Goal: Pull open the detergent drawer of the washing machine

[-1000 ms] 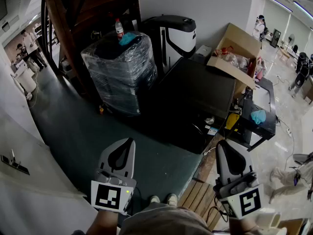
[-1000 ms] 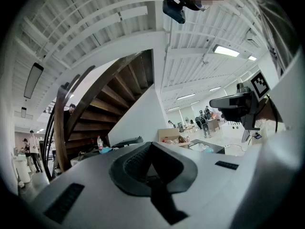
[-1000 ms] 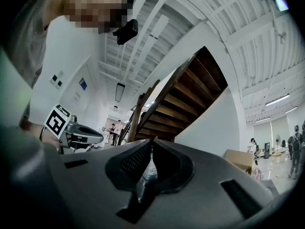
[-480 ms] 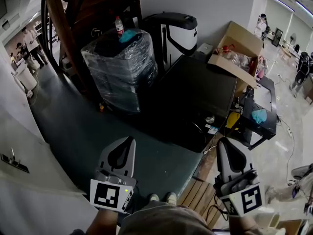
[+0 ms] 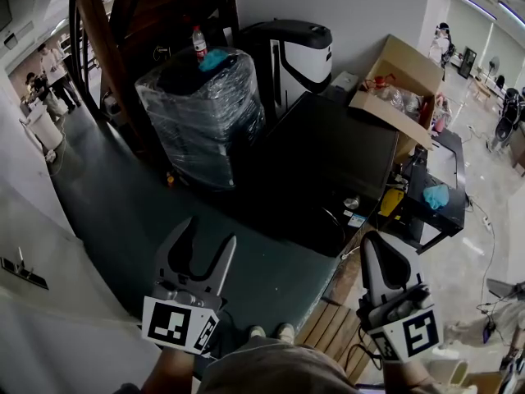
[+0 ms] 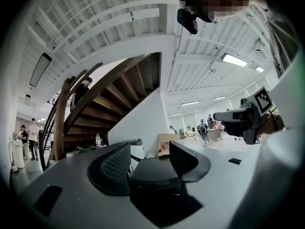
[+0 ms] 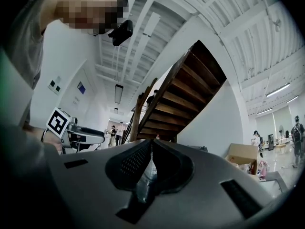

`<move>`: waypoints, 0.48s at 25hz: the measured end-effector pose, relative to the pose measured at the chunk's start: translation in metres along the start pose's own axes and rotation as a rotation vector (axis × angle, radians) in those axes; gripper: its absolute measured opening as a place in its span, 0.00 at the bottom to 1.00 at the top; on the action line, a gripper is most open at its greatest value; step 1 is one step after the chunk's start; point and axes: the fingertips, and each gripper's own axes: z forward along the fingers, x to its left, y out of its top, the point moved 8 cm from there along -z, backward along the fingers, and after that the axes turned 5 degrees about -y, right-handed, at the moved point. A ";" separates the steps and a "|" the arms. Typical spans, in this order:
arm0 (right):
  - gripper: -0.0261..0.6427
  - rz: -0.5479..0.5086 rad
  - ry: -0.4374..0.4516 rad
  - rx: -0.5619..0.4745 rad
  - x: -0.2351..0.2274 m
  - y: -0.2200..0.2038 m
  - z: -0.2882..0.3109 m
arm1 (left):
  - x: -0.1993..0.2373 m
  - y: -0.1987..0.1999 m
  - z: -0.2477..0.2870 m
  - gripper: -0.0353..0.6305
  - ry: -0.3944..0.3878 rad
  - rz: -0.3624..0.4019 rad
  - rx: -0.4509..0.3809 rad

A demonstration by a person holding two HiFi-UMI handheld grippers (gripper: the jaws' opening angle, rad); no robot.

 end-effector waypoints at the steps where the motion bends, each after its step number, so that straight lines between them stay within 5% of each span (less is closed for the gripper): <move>1: 0.10 0.002 0.004 0.000 -0.002 -0.001 0.001 | -0.001 -0.001 0.001 0.44 0.002 0.004 0.004; 12: 0.10 -0.012 0.041 0.015 -0.017 -0.012 0.005 | -0.009 -0.002 0.015 0.44 0.025 0.014 0.002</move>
